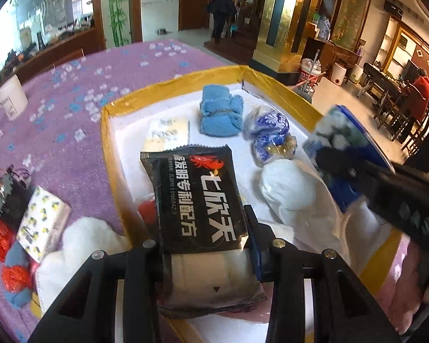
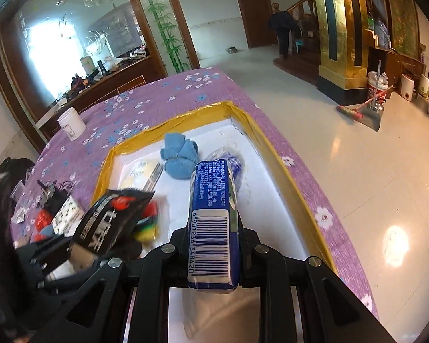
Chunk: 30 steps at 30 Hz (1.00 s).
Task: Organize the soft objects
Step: 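Open left gripper to drop black bag in tray while right gripper releases blue pack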
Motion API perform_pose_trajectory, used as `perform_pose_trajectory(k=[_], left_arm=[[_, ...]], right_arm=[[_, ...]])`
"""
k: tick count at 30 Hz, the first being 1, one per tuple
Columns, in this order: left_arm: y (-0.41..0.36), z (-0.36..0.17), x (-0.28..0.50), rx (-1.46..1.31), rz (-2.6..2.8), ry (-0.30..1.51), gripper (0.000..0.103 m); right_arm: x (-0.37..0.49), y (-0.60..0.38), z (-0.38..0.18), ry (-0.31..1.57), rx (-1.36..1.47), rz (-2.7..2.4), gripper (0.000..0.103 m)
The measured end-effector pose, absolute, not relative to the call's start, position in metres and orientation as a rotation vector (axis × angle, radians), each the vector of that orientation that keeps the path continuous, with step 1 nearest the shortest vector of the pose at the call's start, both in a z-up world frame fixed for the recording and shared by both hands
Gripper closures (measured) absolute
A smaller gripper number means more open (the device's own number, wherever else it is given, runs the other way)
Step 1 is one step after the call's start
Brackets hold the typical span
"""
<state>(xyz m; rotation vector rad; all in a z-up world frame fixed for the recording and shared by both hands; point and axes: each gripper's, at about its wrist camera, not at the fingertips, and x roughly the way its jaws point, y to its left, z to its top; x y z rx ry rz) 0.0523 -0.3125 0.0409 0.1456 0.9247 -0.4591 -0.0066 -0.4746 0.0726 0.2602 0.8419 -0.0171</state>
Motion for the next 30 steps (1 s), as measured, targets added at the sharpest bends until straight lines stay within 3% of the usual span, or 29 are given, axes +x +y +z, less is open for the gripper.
perform_pose_trajectory(k=[8,13,14,17,18,21,30], left_arm=[[-0.313,0.037,0.049,0.165,-0.474,0.871,0.061],[-0.313,0.038,0.049,0.156,-0.478,0.858,0.049],[-0.312,0.038,0.048,0.153,-0.478,0.856,0.047],[-0.312,0.041,0.045,0.154,-0.482,0.828,0.041],[-0.313,0.043,0.044,0.157,-0.483,0.817,0.035],[-0.314,0.05,0.035,0.173,-0.481,0.761,0.023],[-0.313,0.069,0.016,0.195,-0.472,0.643,0.016]], right_arm=[[0.006,-0.477,0.06,0.864,0.308,-0.024,0.079],[0.007,-0.475,0.061,0.86,0.301,-0.024,0.078],[0.005,-0.474,0.062,0.853,0.295,-0.032,0.073],[-0.003,-0.477,0.069,0.81,0.295,-0.052,0.045],[-0.005,-0.478,0.071,0.791,0.295,-0.058,0.039],[-0.011,-0.477,0.075,0.768,0.274,-0.078,0.036],[-0.031,-0.483,0.092,0.702,0.294,-0.095,0.035]])
